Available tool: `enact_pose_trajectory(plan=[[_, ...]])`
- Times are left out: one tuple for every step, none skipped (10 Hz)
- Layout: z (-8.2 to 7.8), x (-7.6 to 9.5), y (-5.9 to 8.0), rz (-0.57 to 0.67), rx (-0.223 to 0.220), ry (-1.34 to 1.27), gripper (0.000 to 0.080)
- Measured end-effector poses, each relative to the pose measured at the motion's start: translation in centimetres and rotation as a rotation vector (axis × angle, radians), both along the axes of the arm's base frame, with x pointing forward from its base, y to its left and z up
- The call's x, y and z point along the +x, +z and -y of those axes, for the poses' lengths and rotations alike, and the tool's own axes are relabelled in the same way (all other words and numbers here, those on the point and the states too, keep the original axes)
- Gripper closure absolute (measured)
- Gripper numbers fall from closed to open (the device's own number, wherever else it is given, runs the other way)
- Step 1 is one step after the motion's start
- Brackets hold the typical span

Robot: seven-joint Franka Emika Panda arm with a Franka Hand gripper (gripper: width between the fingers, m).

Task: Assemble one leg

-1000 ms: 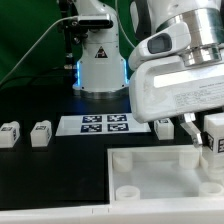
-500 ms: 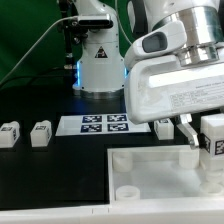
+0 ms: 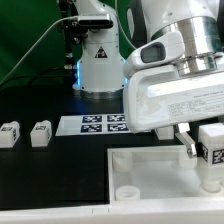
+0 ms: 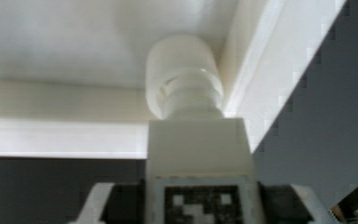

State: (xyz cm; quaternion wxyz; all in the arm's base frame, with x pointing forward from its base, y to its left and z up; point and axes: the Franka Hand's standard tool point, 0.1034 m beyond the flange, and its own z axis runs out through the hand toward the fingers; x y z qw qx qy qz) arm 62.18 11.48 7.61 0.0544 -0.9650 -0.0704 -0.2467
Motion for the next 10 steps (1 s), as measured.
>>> enact_pose_trajectory(plan=[[0.0, -0.1, -0.3, -0.005, 0.000, 0.000, 0.0511], [-0.1, -0.2, -0.5, -0.005, 0.000, 0.001, 0.0511], [-0.2, -0.2, -0.6, -0.002, 0.001, 0.000, 0.0511], [-0.2, -0.3, -0.9, 0.002, 0.001, -0.002, 0.0510], [-0.2, -0.5, -1.3, 0.007, 0.001, -0.011, 0.0510], [-0.3, -0.8, -1.7, 0.016, -0.001, -0.028, 0.0509], [-0.3, -1.0, -1.8, 0.036, -0.005, -0.052, 0.0509], [-0.4, -1.1, -1.8, 0.055, -0.014, -0.068, 0.0509], [-0.4, -1.1, -1.8, 0.069, -0.019, -0.080, 0.0509], [-0.4, -1.1, -1.8, 0.072, -0.022, -0.081, 0.0509]])
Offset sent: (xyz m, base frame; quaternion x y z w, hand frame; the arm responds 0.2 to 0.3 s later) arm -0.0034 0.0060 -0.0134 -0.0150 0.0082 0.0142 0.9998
